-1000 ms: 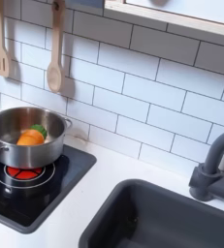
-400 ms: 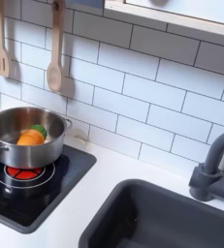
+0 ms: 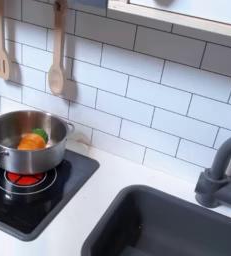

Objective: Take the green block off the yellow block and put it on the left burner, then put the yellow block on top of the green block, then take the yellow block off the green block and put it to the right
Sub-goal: 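Take the yellow block off the green block and put it to the right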

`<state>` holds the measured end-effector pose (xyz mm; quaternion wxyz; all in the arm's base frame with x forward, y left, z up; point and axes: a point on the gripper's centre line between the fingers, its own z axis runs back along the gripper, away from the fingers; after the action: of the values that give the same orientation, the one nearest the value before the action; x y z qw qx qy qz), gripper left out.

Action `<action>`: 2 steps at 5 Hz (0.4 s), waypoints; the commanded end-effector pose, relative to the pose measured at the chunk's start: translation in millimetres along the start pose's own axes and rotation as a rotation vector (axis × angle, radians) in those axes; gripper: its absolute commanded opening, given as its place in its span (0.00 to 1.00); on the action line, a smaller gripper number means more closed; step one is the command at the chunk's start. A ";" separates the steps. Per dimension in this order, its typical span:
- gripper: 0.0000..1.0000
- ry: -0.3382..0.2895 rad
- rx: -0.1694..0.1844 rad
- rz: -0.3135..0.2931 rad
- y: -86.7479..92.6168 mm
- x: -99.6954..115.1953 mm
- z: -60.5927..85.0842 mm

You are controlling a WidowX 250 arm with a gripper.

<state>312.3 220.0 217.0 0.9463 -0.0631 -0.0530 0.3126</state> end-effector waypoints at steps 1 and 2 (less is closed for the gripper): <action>1.00 -0.008 0.004 -0.044 -14.7 -10.1 2.4; 1.00 -0.002 -0.002 -0.037 -16.2 -8.2 -1.3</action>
<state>315.3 199.9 216.9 0.9526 -0.0632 -0.0535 0.2927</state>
